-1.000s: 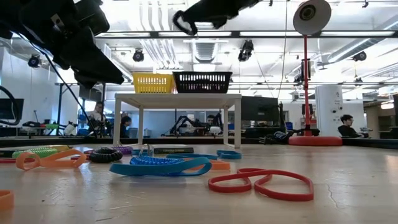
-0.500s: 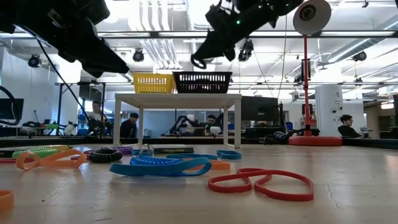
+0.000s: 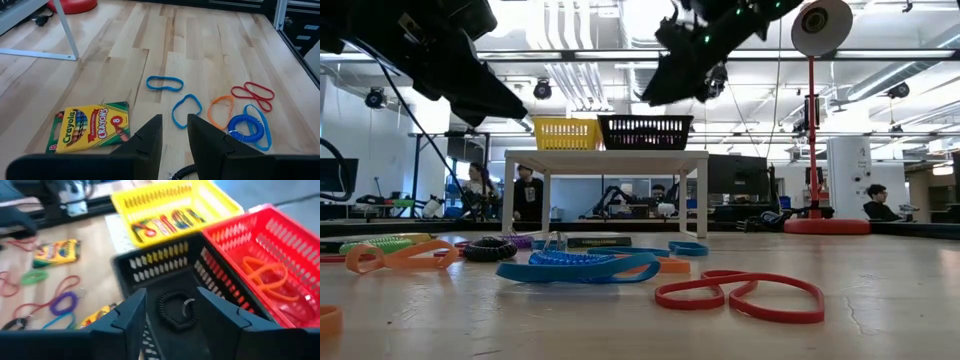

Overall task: Pick & Place Office Desk Supplies
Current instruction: Put the purple spring keychain into the black bin

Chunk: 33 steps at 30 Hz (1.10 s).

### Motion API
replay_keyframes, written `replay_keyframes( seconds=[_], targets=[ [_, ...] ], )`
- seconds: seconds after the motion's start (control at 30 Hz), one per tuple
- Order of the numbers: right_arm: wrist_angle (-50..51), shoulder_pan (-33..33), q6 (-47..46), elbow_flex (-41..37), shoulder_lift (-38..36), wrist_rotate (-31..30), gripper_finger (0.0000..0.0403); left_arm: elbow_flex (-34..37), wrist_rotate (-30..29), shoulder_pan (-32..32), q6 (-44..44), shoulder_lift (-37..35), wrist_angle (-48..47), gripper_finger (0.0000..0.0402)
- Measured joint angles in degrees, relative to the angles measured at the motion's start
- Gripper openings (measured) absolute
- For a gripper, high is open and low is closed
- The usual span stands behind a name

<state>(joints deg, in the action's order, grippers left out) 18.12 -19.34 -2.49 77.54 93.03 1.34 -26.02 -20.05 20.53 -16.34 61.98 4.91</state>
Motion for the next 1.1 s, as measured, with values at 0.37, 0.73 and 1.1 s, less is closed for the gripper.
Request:
replay_keyframes(
  seconds=[0.37, 0.73, 1.1],
  targets=[
    [-2.68, 16.25, 2.68, -4.28, -1.98, -3.63, 0.0136, -0.33, 0.24, 0.18, -4.42, 0.0, -0.73, 0.0097],
    [-32.13, 29.43, -7.75, -21.49, 2.74, -9.84, 0.0102, -0.33, 0.22, 0.22, -10.79, 0.0, -10.16, 0.0097],
    [-46.28, 29.09, -15.21, -31.69, 3.22, -29.61, 0.0075, 0.14, -0.49, 0.14, -7.52, 0.02, -16.18, 0.0097]
  ],
)
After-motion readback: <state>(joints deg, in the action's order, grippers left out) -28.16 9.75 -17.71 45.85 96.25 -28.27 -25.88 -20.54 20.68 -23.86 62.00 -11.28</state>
